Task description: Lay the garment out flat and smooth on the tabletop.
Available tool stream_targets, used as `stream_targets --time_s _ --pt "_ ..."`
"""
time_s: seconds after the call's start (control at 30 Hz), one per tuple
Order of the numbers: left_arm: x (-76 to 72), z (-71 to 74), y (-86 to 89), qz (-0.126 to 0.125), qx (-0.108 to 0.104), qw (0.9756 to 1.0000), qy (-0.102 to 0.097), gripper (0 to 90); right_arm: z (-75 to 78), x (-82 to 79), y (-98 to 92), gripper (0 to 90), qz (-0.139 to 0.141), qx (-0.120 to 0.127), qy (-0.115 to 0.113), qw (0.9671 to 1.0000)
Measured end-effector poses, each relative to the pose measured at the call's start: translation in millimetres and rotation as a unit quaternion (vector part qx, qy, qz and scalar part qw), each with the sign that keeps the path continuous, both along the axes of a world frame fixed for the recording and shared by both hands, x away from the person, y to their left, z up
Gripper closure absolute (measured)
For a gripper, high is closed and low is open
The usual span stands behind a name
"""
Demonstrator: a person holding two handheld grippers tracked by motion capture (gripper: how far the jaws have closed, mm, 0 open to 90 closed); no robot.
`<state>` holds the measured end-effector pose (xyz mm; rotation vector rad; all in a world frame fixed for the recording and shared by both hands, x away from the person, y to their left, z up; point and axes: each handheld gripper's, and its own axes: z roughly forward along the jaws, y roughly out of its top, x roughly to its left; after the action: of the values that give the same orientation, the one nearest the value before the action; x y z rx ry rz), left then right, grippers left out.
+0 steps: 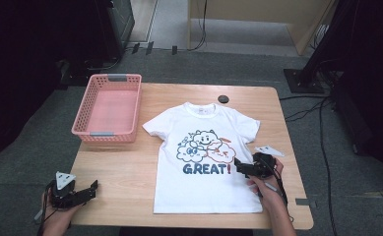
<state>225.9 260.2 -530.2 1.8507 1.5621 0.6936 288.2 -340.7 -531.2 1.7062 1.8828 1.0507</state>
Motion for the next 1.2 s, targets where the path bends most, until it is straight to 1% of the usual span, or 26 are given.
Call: stream_targets --time_s 0.1,0.23,0.33,0.5,0.77,0.97,1.2 --pt "0.0 0.0 0.0 0.0 0.0 1.0 0.0 10.8 3.8 -4.1 -6.5 0.0 -0.008 0.017 -0.009 0.9998" --pt "0.0 0.0 0.0 0.0 0.0 1.0 0.0 10.8 10.2 -12.0 -16.1 0.0 -0.014 0.016 -0.02 0.9996" --pt "0.0 0.0 0.0 0.0 0.0 1.0 0.0 10.9 14.8 -18.9 -23.5 0.0 -0.015 0.002 -0.027 0.9995" --pt "0.0 0.0 0.0 0.0 0.0 1.0 0.0 10.9 20.0 -30.6 -36.1 0.0 -0.024 -0.014 -0.029 0.9992" --pt "0.0 0.0 0.0 0.0 0.0 1.0 0.0 10.9 25.2 -49.5 -54.4 0.0 -0.032 -0.026 -0.039 0.9984" --pt "0.0 -0.1 0.0 0.0 0.0 1.0 0.0 10.9 23.3 -60.3 -66.9 0.0 -0.033 -0.025 -0.033 0.9986" --pt "-0.5 -0.2 0.3 0.0 0.0 1.0 -0.001 10.9 13.9 -70.8 -80.3 0.0 -0.04 -0.027 -0.022 0.9986"
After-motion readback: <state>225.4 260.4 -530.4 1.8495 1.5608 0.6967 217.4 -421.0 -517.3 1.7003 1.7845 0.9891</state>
